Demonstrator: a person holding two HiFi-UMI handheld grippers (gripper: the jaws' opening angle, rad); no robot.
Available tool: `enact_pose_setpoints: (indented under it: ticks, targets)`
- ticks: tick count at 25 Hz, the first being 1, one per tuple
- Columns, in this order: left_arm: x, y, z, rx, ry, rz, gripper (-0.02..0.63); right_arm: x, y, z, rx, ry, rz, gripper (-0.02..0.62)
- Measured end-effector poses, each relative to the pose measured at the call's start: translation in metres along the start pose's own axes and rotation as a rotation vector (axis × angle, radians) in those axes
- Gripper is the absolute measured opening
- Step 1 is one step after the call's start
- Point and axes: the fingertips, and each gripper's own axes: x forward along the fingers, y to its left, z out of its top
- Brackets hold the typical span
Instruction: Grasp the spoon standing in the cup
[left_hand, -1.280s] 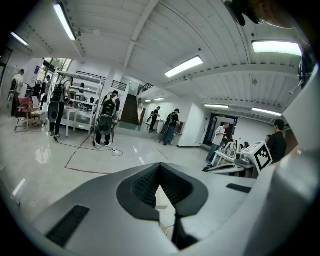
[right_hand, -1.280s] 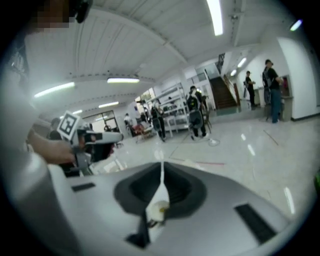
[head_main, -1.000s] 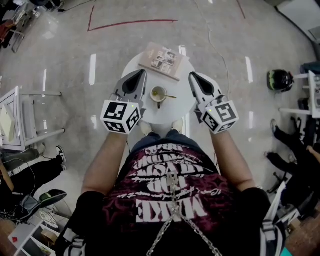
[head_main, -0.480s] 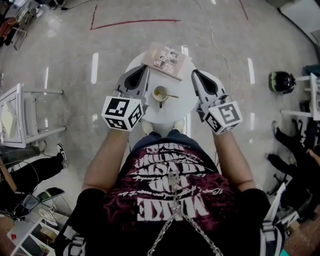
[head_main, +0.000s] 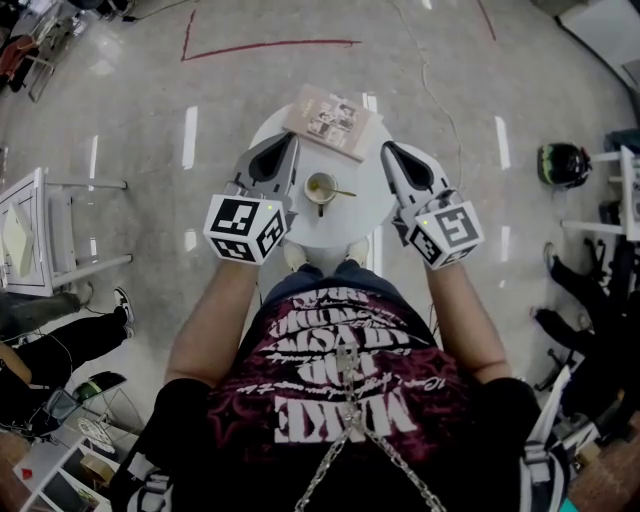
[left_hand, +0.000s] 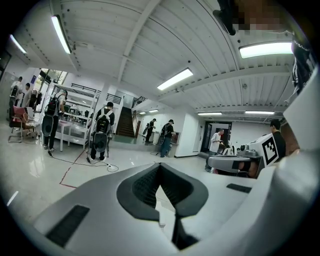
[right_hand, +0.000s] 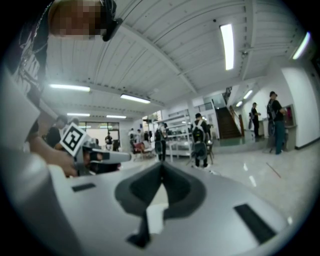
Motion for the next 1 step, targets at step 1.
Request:
enact_pose_setpoints:
  ticks: [1]
  targets:
    - [-0.0005,-0.0005,-0.0003,-0.001,0.000,0.000,0.025,-0.0006,0.0009,-0.0007,0.001,0.003,0.002,0.032]
